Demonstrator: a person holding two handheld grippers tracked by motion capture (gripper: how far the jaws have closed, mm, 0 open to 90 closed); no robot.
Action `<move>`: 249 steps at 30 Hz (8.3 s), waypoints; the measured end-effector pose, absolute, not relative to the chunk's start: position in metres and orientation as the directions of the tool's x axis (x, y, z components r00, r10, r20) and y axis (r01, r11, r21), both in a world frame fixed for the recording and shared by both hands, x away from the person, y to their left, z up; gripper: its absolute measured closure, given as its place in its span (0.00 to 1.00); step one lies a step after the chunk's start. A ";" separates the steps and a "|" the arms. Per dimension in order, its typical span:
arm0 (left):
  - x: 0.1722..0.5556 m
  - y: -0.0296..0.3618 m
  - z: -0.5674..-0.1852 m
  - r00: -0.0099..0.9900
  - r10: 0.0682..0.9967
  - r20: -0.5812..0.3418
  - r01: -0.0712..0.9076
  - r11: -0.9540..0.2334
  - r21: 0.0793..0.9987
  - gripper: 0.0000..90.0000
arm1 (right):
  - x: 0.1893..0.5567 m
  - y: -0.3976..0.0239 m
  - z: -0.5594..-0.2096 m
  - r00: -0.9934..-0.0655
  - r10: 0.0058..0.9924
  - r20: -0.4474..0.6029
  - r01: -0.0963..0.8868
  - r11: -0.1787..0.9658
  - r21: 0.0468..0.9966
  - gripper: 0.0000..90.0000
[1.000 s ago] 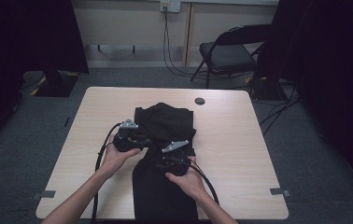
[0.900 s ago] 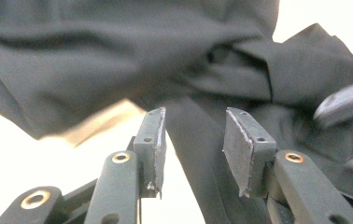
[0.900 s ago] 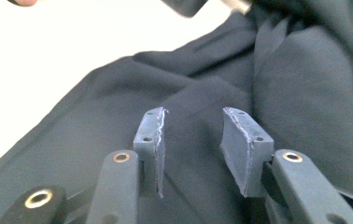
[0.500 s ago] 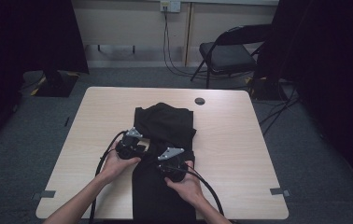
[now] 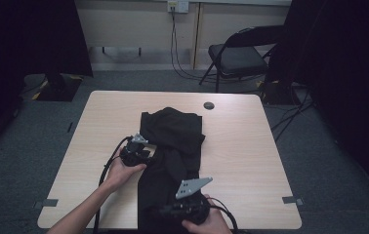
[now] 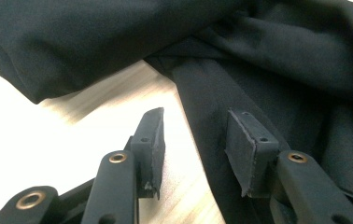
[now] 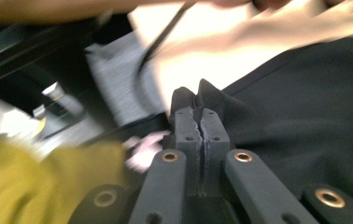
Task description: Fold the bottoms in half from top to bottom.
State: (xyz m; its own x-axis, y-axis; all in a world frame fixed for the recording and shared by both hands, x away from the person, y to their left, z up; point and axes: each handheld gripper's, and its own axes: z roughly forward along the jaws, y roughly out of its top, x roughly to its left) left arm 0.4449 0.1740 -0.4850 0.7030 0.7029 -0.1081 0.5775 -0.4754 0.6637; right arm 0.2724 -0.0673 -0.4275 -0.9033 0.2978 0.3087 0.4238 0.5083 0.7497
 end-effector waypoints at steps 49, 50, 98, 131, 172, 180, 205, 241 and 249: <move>0.496 0.190 -0.420 0.664 0.720 -0.201 0.529 -0.262 0.807 0.56 | 0.422 -0.127 -0.395 -0.731 0.676 0.087 0.454 0.388 0.802 0.66; 0.505 0.187 -0.420 0.657 0.728 -0.195 0.525 -0.256 0.812 0.56 | 0.434 -0.128 -0.396 -0.719 0.689 0.094 0.467 0.379 0.799 0.65; 0.458 0.164 -0.332 0.793 0.582 -0.181 0.353 -0.197 0.915 0.91 | 0.471 -0.147 -0.340 -0.679 0.679 0.278 0.488 0.136 0.862 0.95; 0.431 0.137 -0.479 0.704 0.697 -0.139 0.585 -0.457 0.670 0.91 | 0.420 -0.132 -0.489 -0.600 0.758 0.255 0.680 0.317 0.661 0.95; 0.366 0.152 -0.438 0.855 0.478 -0.201 0.431 -0.439 0.789 0.87 | 0.358 -0.160 -0.437 -0.735 0.646 0.206 0.524 0.349 0.777 0.92; 0.366 0.178 -0.432 0.816 0.504 -0.283 0.489 -0.340 0.804 0.57 | 0.331 -0.161 -0.456 -0.779 0.583 0.231 0.534 0.424 0.731 0.66; 0.417 0.168 -0.479 0.736 0.658 -0.157 0.573 -0.483 0.662 0.54 | 0.427 -0.133 -0.470 -0.678 0.669 0.306 0.628 0.311 0.713 0.88; 0.416 0.164 -0.472 0.720 0.677 -0.152 0.551 -0.425 0.718 0.48 | 0.349 -0.095 -0.464 -0.869 0.382 0.315 0.487 0.546 0.682 0.71; 0.416 0.150 -0.484 0.745 0.655 -0.127 0.553 -0.501 0.666 0.47 | 0.324 -0.096 -0.482 -0.882 0.374 0.286 0.466 0.605 0.646 0.56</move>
State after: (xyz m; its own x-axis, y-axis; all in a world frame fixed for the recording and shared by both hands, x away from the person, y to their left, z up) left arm 0.4162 0.1502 -0.4835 0.7453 0.6546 -0.1266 0.5530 -0.5008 0.6659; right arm 0.3235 -0.0964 -0.4818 -0.8822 0.3741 0.2860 0.4658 0.6046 0.6461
